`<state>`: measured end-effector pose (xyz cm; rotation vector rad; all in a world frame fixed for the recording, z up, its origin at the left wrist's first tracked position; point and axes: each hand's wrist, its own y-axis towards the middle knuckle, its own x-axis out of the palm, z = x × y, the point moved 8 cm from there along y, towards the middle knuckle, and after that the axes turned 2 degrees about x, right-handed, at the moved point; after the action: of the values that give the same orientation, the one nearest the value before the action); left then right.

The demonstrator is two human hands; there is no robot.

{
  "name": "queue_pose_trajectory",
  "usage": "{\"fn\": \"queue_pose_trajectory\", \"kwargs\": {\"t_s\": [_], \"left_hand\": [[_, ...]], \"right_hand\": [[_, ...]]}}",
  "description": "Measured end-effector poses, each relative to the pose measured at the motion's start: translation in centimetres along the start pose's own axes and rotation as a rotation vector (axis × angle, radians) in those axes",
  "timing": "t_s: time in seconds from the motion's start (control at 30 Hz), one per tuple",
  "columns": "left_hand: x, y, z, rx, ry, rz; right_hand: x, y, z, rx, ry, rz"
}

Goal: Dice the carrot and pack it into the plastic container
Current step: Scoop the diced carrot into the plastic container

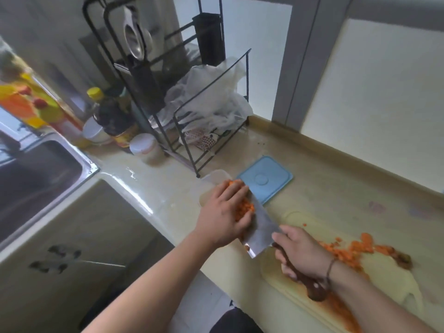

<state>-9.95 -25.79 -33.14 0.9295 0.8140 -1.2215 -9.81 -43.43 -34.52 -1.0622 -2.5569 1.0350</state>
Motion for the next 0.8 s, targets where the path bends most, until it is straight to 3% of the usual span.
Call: {"fn": "queue_pose_trajectory", "kwargs": {"t_s": [0.13,0.43,0.63,0.8], "left_hand": [[0.8,-0.2,-3.2,-0.059,-0.032,-0.092],[2.3,1.5,-5.0,0.036,-0.111,-0.220],[1.3,1.4,-3.6,0.244,-0.169,-0.235],[2.4,0.9,-3.8,0.347,-0.050,-0.401]], "right_hand": [[1.7,1.8,-0.9,0.080,-0.015,-0.033],[2.2,2.7,-1.6,0.238,0.022,-0.037],[2.9,3.0,-2.1,0.319,0.128,-0.064],[3.2,3.2,-2.3,0.333,0.127,-0.051]]}}
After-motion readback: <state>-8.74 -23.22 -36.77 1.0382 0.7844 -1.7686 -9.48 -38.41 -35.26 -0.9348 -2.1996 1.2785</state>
